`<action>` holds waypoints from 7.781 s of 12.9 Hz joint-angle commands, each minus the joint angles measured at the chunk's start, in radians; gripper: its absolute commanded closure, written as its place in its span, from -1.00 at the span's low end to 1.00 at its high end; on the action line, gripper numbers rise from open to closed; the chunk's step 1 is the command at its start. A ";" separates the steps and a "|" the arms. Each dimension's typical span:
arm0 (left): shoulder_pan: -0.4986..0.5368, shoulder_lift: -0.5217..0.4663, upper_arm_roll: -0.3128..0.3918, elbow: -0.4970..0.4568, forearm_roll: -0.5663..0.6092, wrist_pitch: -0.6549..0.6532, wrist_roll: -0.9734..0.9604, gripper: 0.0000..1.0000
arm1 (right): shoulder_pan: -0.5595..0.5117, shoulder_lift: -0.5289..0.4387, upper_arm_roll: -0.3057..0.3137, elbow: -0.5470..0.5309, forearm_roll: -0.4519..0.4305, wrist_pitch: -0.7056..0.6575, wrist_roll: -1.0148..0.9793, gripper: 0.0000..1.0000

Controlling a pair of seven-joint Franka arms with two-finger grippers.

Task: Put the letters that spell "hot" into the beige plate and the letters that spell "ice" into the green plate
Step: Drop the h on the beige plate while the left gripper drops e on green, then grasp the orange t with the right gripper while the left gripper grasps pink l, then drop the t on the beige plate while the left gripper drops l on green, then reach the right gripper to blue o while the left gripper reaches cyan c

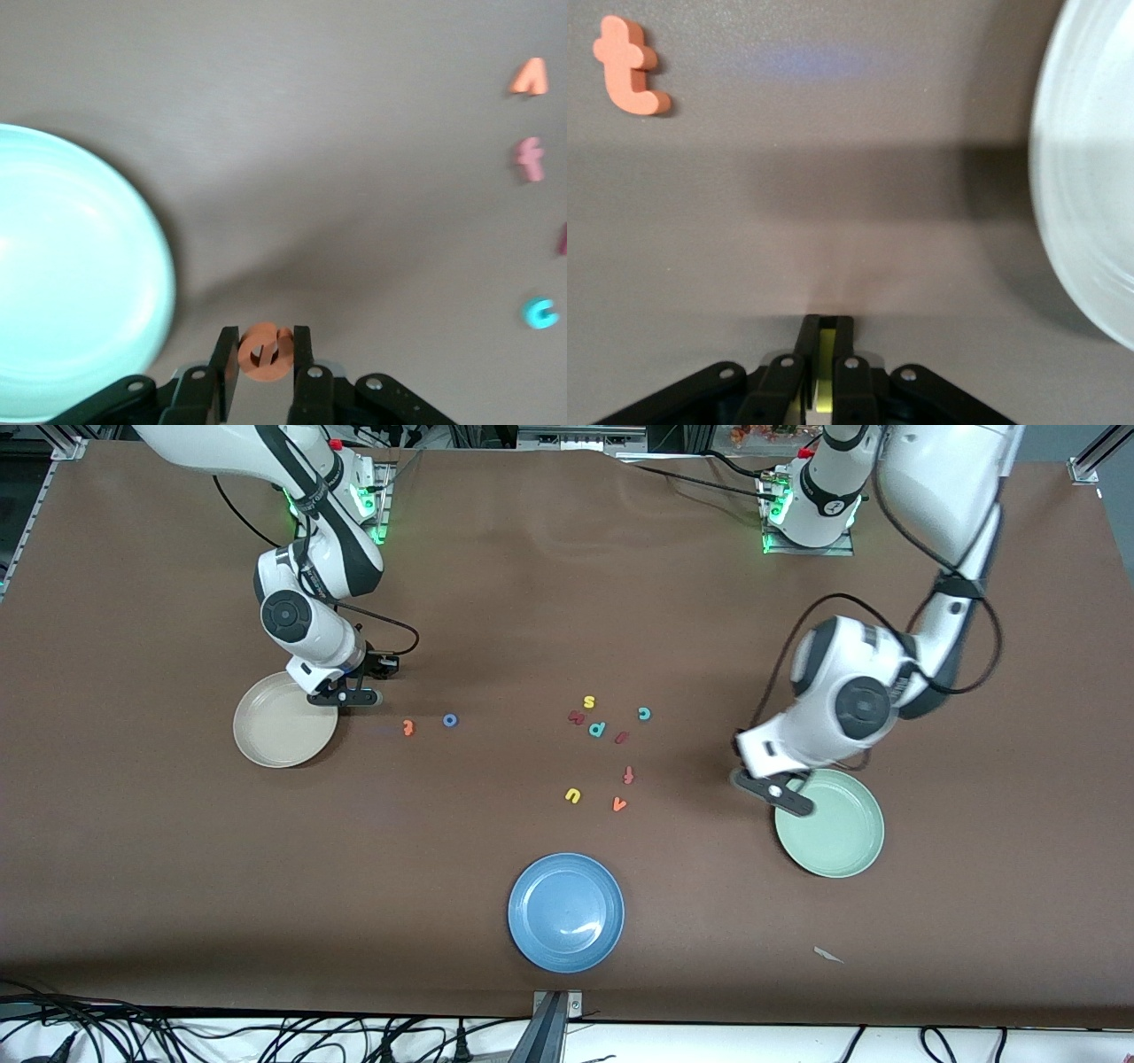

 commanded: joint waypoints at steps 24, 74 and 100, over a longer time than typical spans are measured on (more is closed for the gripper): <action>-0.050 0.126 -0.283 0.087 0.079 0.008 -0.418 -0.68 | -0.054 0.086 -0.156 0.573 -0.119 -0.594 -0.173 -0.79; 0.376 0.266 -0.273 0.175 0.277 0.024 0.180 -0.58 | 0.045 0.156 -0.280 0.475 -0.070 -0.504 -0.173 0.93; 0.239 0.157 -0.709 -0.069 0.414 -0.041 -1.168 -1.00 | 0.166 0.294 0.030 0.494 -0.044 -0.147 0.479 -0.64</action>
